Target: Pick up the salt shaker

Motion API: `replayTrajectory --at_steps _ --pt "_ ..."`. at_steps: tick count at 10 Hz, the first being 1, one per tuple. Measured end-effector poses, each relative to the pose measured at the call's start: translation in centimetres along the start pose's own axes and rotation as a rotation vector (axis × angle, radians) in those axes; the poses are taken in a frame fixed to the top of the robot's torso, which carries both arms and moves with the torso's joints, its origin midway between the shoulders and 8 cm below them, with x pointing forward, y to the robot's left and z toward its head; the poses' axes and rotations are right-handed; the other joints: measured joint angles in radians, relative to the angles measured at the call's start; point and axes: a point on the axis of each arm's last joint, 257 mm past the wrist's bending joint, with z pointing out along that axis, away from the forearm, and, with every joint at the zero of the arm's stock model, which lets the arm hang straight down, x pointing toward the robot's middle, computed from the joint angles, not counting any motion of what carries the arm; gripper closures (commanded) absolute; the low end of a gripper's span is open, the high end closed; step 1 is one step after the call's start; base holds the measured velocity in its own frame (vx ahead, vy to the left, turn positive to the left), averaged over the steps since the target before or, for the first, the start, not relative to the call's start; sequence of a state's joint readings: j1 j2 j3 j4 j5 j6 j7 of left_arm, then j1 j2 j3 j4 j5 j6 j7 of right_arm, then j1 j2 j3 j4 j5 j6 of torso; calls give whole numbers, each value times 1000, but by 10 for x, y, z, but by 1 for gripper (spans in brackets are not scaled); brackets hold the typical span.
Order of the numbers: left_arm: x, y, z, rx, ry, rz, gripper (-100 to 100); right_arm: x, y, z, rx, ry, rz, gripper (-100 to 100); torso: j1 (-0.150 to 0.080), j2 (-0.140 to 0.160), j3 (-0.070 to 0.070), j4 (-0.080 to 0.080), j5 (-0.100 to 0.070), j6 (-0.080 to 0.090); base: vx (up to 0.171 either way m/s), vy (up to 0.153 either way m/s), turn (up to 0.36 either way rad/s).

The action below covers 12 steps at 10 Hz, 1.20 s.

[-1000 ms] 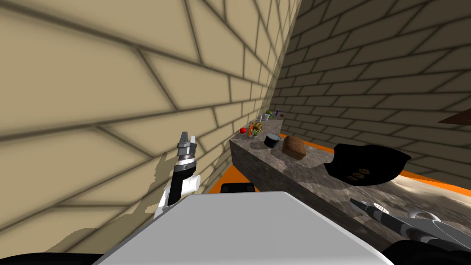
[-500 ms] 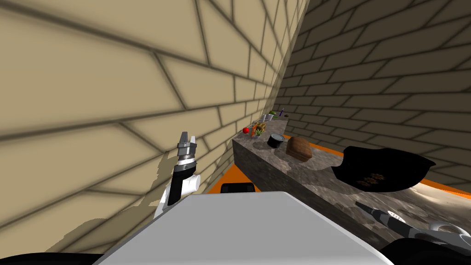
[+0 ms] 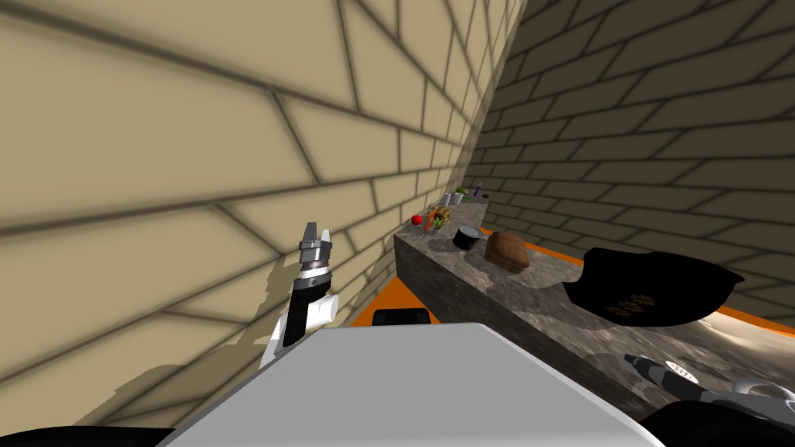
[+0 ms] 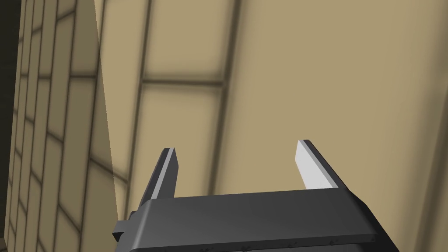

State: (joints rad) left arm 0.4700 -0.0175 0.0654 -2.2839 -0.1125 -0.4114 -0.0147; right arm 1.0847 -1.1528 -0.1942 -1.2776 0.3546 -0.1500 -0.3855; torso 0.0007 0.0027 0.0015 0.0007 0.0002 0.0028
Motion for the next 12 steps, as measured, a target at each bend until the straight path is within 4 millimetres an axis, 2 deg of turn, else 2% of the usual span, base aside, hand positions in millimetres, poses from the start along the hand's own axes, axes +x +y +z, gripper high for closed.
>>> replayTrajectory --at_steps 2,3,4,12 --pt "0 0 0 0 0 0 0 0 0 0 1 0 0 100 0 0 0 0 0 0 0 0 0" --pt "0 0 0 0 0 0 0 0 -1 0 1 0 0 0 0 0 0 0 0 0 0 0 0" --pt "0 0 0 0 0 0 0 0 -1 0 2 0 0 100 0 0 0 0 0 -1 20 -26 -101" --pt "0 0 0 0 0 0 0 -5 36 -12 -44 -20 -44 100 -1 -1 0 0 0 -1 25 -31 -92"
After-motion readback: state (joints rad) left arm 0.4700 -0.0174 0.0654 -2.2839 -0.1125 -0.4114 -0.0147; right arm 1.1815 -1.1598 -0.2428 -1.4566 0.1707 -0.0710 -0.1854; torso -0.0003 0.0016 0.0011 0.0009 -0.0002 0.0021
